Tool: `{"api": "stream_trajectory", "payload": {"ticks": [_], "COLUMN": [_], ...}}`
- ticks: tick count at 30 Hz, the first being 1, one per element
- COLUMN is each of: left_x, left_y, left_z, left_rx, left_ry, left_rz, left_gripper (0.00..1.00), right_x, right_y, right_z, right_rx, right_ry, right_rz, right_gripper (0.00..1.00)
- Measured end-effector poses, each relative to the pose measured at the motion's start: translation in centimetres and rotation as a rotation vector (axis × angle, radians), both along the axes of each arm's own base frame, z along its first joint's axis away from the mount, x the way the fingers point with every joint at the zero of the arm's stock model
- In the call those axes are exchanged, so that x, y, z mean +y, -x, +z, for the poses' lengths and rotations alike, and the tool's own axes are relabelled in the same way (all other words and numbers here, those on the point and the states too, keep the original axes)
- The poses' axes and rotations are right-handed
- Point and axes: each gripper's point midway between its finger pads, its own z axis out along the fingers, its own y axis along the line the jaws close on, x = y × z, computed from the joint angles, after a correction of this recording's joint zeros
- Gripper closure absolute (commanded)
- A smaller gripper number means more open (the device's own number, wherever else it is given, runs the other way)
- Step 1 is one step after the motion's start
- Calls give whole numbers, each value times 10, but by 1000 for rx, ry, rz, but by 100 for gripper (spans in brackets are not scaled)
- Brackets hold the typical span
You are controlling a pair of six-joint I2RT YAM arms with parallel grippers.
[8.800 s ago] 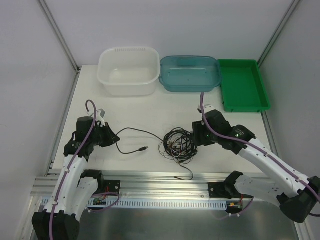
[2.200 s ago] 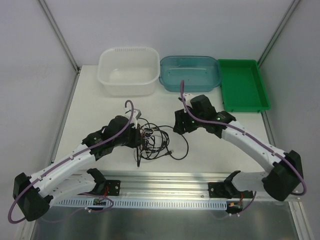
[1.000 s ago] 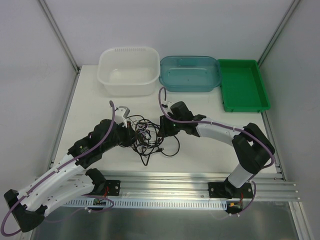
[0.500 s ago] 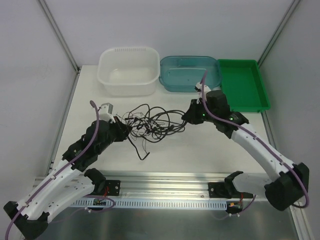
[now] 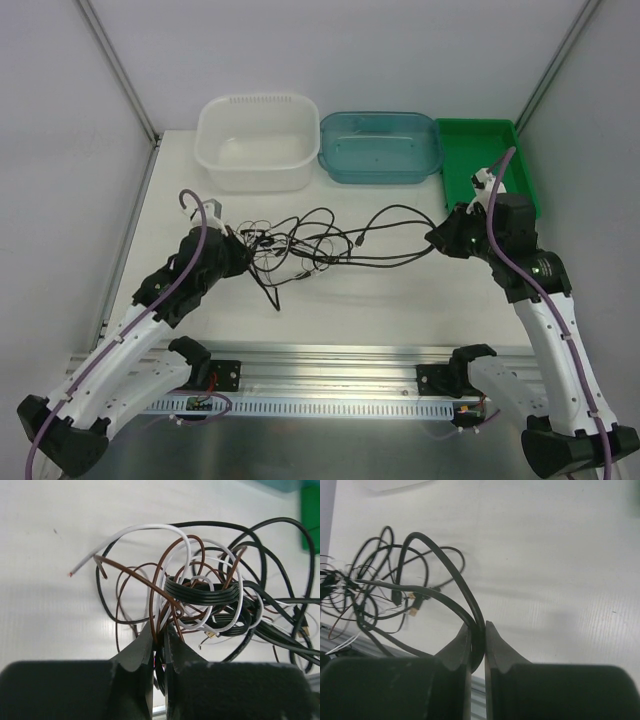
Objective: Untangle the cables
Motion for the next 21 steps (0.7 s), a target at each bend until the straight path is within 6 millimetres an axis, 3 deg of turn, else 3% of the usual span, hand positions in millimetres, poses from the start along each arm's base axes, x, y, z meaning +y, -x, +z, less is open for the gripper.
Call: {"api": "stream_trajectory", "payload": {"ticks": [4, 12, 16, 18, 21], "left_x": [-2, -13, 19, 24, 16], "left_y": [3, -3, 16, 28, 31], "left_z": [-41, -75, -113, -116, -93], "left_rx": [112, 202, 312, 327, 238], "left_ry": [-21, 49, -36, -49, -2], "left_rz": [3, 43, 124, 105, 26], "left_gripper": [100, 100, 99, 100, 100], "right_x": [6, 12, -4, -1, 4], "right_y": [13, 26, 16, 11, 8], "right_z": [16, 72, 94, 83, 10], "right_rx": [10, -76, -174, -185, -31], "right_ry": [-28, -91, -86, -97, -73], "right_rz": [45, 70, -15, -6, 1], "right_gripper": [99, 93, 90, 91, 95]}}
